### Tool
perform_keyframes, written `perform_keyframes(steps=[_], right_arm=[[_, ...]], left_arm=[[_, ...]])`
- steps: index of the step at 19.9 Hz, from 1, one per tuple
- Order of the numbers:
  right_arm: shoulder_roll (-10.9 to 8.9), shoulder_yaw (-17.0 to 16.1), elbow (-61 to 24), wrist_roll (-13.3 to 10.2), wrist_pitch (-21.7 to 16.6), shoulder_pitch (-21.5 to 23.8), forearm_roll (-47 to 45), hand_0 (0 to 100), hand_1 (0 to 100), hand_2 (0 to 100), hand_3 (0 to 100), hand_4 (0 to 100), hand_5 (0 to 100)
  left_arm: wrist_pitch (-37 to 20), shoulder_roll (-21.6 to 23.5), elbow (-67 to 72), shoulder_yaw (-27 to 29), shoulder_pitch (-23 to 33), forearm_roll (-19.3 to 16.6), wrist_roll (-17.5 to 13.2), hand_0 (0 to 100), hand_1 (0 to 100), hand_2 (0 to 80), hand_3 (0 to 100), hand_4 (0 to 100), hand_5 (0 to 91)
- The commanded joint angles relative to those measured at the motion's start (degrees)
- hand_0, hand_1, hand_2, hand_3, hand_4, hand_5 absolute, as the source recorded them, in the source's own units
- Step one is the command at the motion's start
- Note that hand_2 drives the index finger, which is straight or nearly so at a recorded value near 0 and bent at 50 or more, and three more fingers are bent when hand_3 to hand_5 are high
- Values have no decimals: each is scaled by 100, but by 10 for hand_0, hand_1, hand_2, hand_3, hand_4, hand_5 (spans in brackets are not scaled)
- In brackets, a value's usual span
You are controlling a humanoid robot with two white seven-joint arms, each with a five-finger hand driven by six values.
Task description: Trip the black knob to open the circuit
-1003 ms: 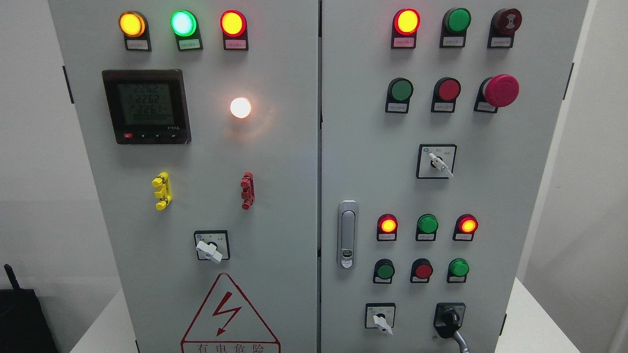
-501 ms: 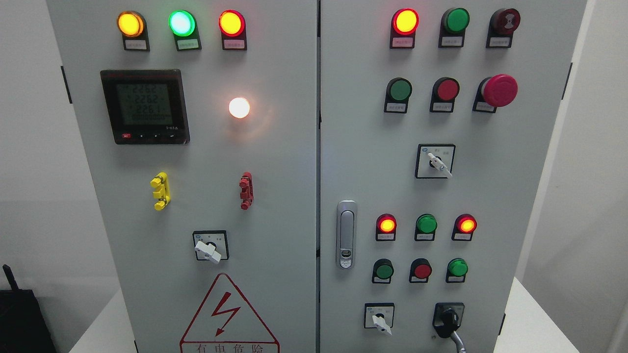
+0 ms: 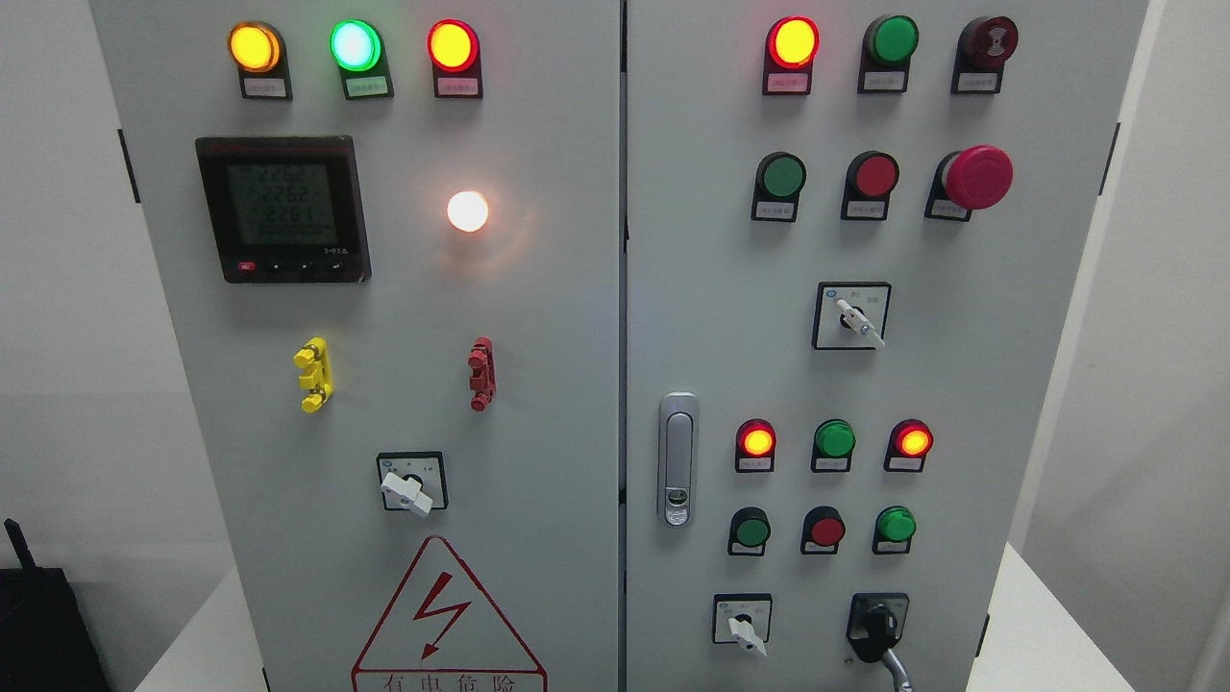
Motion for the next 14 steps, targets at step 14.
perform_keyframes(steps=[14], right_arm=[[-6,307,-315,37,-143,-110,21,883,943,0,1000,1000,912]], left_arm=[[7,-5,6,5,-2,14,2,120,389,0,0,0,0]])
